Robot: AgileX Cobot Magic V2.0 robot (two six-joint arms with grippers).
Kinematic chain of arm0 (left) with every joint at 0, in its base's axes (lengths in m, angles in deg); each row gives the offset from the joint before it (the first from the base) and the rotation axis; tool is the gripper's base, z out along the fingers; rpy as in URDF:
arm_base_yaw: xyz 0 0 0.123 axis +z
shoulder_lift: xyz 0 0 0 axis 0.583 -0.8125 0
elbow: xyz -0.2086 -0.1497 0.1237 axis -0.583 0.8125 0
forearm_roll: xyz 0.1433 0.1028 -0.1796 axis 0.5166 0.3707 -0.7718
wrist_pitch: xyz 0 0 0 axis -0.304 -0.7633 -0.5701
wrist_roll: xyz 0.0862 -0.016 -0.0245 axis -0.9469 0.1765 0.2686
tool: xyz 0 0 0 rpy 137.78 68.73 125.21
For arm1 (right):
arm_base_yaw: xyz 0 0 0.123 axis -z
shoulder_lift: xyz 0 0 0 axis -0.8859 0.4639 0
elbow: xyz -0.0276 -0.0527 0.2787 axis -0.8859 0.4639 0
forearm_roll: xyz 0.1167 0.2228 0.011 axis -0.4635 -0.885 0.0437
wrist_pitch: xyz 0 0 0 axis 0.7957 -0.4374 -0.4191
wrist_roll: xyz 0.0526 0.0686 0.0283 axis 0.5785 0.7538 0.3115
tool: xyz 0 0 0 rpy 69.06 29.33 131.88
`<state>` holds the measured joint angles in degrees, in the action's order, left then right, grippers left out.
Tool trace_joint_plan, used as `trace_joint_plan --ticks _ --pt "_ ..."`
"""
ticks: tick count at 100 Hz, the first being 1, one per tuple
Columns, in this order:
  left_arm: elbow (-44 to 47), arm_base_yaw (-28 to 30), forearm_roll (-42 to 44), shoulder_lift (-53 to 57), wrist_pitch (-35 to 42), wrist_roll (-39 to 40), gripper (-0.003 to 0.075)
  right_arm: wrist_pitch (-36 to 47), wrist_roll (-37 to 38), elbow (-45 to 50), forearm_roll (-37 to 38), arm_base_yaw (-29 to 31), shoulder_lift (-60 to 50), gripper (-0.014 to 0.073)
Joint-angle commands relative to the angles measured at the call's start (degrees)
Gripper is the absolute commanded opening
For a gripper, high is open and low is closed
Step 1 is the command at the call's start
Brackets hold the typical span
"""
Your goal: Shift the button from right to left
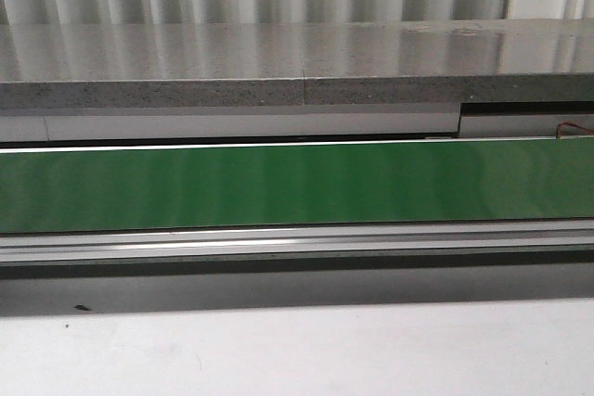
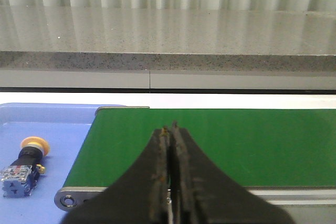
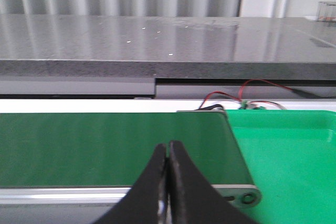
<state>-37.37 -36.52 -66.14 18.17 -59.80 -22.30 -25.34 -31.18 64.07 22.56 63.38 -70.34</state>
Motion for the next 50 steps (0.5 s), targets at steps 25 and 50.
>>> trace_joint_plan --ticks 25,50 --pt "2.2 -0.3 -0.1 1.8 4.2 0.7 -0.0021 3.0 1.0 -1.0 4.9 2.7 -1.6 -0.0068" --pt "2.2 -0.3 -0.1 1.8 4.2 0.7 -0.002 -2.1 0.9 -1.0 4.9 2.7 -1.6 -0.0068"
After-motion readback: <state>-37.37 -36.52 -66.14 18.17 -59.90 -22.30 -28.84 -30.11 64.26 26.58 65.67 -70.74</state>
